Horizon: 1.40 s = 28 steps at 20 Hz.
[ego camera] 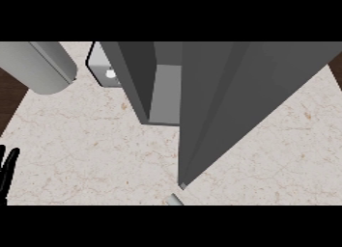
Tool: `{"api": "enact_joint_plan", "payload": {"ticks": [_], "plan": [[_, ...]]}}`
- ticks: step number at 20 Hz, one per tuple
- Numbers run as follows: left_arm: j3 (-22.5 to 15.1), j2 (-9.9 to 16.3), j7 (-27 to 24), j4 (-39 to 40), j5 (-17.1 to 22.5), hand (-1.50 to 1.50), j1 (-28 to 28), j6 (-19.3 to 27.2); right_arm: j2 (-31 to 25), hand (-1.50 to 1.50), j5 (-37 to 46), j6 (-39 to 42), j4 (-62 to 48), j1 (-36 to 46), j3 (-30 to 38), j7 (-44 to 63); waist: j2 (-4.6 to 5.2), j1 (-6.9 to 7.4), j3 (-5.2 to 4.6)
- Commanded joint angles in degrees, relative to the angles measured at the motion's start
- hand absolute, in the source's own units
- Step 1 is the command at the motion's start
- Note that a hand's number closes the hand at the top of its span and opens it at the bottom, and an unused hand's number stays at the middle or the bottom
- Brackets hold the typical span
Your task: Pick up the wine, place it into the cabinet and close the cabinet
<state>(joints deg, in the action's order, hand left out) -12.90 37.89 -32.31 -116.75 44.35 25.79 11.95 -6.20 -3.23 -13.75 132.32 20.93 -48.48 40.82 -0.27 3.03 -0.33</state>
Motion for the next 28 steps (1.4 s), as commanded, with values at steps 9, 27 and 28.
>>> {"api": "enact_joint_plan", "payload": {"ticks": [9, 27, 28], "plan": [[10.1, 4.6, 1.5, 0.0, 7.3, -1.50, 2.2, -9.3, 6.1, 1.50, -14.0, -14.0, -29.3, 36.8, 8.4, -1.4, 0.36, 1.19, 0.12], [19.0, 6.5, 3.8, 4.8, 12.7, -1.50, 2.2, -17.4, 6.2, 1.50, -49.5, 13.3, -72.7, 54.3, 19.2, -12.9, 1.03, 1.90, 0.18], [20.0, 7.3, 5.4, 5.1, 13.3, -1.50, 0.2, -15.8, 6.2, 1.50, -48.9, 15.1, -75.1, 57.0, 22.4, -13.2, 1.02, 0.72, 0.22]]}}
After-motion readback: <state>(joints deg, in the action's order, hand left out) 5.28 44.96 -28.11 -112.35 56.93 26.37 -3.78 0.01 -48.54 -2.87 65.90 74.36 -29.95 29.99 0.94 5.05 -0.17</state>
